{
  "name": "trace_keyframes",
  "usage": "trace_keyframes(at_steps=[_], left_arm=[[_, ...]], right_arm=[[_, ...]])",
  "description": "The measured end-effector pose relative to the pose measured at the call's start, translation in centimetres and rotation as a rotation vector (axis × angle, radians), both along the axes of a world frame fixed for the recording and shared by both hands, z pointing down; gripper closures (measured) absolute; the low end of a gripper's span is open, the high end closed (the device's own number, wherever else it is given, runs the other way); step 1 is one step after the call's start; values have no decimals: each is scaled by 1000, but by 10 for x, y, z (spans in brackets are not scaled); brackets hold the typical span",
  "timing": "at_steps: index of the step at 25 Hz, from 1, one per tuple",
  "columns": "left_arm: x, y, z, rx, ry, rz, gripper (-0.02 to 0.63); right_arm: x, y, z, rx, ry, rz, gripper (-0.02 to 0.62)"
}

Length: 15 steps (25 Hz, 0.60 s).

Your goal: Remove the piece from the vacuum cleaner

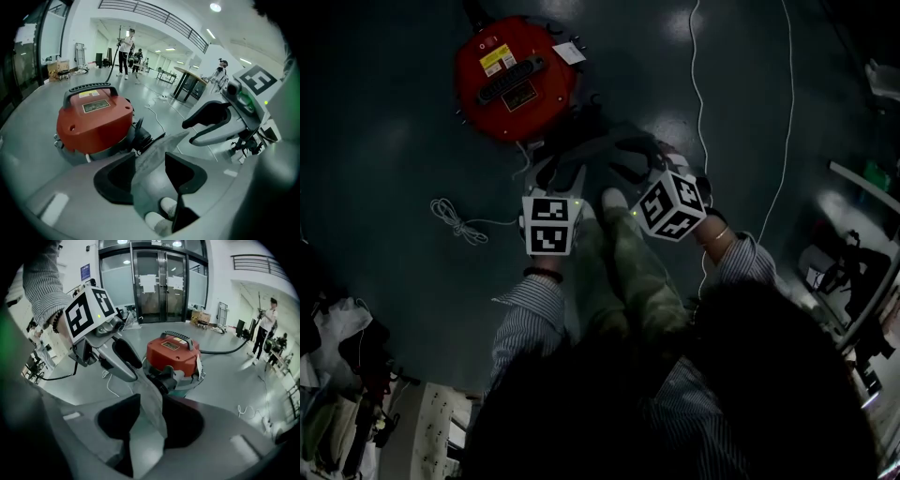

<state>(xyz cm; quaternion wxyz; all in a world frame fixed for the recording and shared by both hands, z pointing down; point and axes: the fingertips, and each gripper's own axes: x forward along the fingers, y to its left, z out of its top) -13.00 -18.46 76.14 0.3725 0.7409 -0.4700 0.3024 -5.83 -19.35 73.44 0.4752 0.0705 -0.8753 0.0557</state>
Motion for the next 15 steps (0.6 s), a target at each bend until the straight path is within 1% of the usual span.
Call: trace_keyframes(at_steps=[5, 10, 13, 15], left_arm=[[-3, 1, 17, -15, -55, 54, 393], [-4, -3, 30, -17, -96, 91, 395], [-5, -5, 38, -26, -117, 105, 427], [-5, -6, 41, -27, -114, 113, 445]], right_arm=[[-2, -11, 18, 20, 43, -44, 449], [-1, -14, 47, 42, 139, -110, 449], [1, -15, 62, 42, 192, -122, 449], [2, -17, 68, 50, 206, -118, 483]])
